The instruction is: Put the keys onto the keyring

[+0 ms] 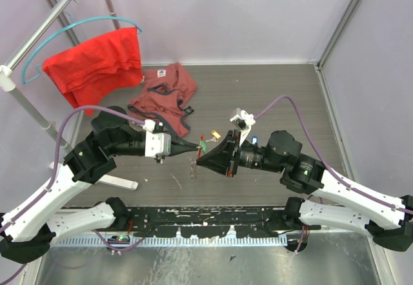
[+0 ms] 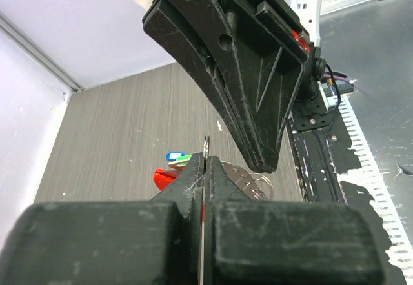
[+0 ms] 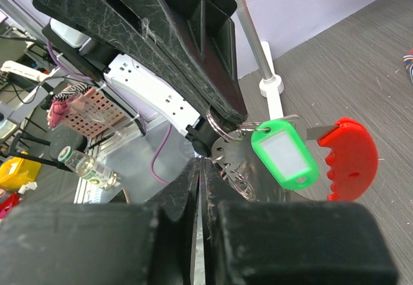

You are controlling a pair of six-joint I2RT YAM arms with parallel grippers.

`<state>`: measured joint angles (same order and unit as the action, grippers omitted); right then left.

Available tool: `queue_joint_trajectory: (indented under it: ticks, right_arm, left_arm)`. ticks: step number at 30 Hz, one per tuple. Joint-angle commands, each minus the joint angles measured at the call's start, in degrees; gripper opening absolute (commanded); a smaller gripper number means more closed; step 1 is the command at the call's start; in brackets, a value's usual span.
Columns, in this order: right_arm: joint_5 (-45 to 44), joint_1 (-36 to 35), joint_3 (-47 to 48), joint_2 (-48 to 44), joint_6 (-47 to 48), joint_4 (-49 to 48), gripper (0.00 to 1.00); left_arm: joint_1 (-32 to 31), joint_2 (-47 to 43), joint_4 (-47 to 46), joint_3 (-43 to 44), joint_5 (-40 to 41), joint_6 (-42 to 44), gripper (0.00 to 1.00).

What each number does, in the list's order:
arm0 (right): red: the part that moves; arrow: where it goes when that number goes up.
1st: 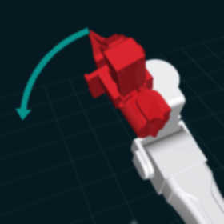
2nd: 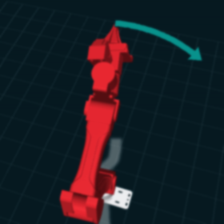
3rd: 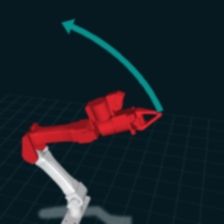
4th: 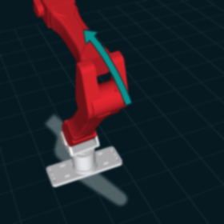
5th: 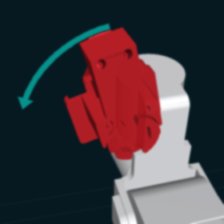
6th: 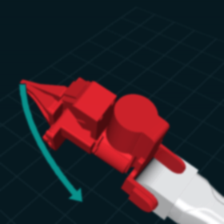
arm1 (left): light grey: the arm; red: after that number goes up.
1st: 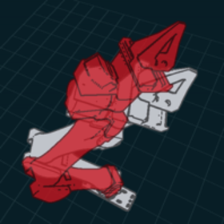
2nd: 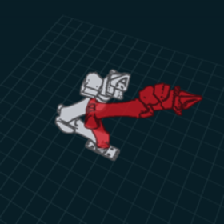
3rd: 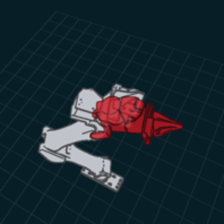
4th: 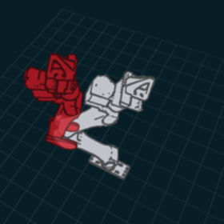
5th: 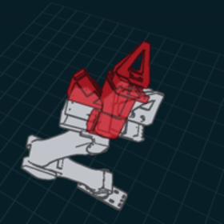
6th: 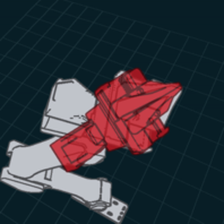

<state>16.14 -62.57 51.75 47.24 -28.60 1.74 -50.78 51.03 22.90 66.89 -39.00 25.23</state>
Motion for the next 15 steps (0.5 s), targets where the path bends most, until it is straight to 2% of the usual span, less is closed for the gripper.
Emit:
queue_joint_trajectory:
  ticks: [1, 5, 6, 8, 15]
  right_arm:
    - [-0.40, -0.44, 0.81, -0.86, 0.94, -3.14, 0.07]
    - [-2.19, -0.38, 0.86, -1.08, 1.22, -1.84, 0.03]
    - [-2.61, -0.37, 0.94, -1.26, 1.27, -1.57, 0.05]
    - [-3.78, -0.37, 1.06, -1.61, 1.34, -0.90, 0.15]
    - [-6.60, -0.41, 1.01, -3.26, 2.01, 1.26, 0.30]
  left_arm:
    - [-0.18, -0.14, -3.11, -0.74, 0.00, -0.22, 0.00]
    - [-0.16, -0.36, -3.11, -0.88, 0.48, -0.22, 0.00]
    - [-0.17, -0.48, -3.08, -0.93, 0.67, -0.20, 0.00]
    - [-0.13, -0.62, -3.16, -0.95, 1.24, -0.14, 0.00]
    - [-0.14, -0.85, -2.75, -0.82, 3.27, 0.24, 0.00]
